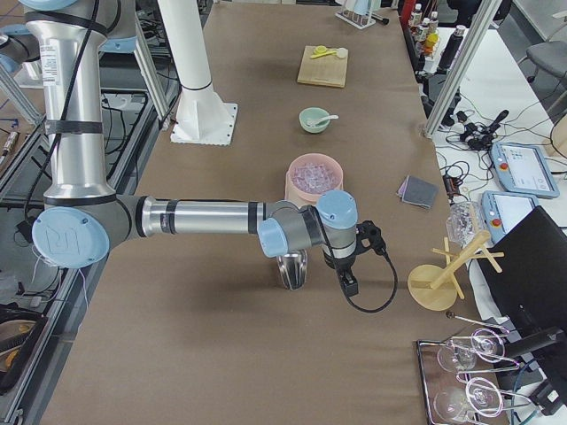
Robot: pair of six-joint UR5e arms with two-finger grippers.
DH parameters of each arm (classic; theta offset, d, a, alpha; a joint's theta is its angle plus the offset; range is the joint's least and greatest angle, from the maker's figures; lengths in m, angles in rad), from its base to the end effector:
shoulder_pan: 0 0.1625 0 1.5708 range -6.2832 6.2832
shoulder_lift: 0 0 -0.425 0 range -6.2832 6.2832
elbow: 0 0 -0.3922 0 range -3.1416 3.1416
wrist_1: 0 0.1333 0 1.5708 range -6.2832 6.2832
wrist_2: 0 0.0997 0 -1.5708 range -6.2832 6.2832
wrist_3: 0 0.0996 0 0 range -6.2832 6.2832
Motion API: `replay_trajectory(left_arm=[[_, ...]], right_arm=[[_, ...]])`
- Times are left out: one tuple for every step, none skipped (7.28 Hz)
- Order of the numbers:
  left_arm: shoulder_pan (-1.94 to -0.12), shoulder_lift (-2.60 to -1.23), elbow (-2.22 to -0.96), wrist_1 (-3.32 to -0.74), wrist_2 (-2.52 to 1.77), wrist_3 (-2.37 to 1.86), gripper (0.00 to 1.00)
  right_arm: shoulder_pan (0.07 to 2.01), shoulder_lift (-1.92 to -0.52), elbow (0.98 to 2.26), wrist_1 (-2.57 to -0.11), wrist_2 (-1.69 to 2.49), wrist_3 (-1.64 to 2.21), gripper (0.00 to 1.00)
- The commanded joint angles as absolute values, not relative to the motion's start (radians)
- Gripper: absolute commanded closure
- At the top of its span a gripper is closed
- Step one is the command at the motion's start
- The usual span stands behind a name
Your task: Put spoon and ice into bowl
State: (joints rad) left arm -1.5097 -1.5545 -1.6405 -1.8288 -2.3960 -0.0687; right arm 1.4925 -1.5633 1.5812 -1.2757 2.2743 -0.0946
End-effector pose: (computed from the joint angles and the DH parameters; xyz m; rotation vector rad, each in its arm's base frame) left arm -0.0295 -0.5031 0.6003 0.2398 0.8356 0.1214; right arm 0.0285 -0.5174 0.6220 0.3065 -0.6971 -0.2746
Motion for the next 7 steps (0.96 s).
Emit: replay_trajectory(left_arm=[[-1.511, -1.545, -1.646, -1.83, -2.396, -0.074, 0.02], [-1.511, -1.552, -1.643, -1.83, -2.396, -0.074, 0.02], [-1.509, -1.549, -1.635, -1.83, -2.395, -0.071, 0.02], [-1.512, -1.542, -1.644, -1.832, -2.395, -0.072, 0.02], [-1.511, -1.542, -1.64, -1.83, -2.395, -0.069, 0.02], [-1.512, -1.54, -1.637, -1.83, -2.395, -0.069, 0.02], [-1.513, -1.539, -1.64, -1.83, -2.395, -0.071, 0.02]], right_arm=[[1.493, -1.572, 1.585, -1.275, 2.275, -0.095, 0.0], [1.493, -1.577, 1.591, -1.273, 2.276, -0.095, 0.0], [1.493, -1.586, 1.601, -1.273, 2.276, -0.097, 0.0], [1.493, -1.588, 1.601, -1.273, 2.278, -0.095, 0.0], [1.493, -1.588, 1.601, -1.273, 2.281, -0.094, 0.0], [1.493, -1.588, 1.603, -1.267, 2.281, -0.094, 0.0], [1.493, -1.588, 1.6, -1.267, 2.281, -0.094, 0.0]])
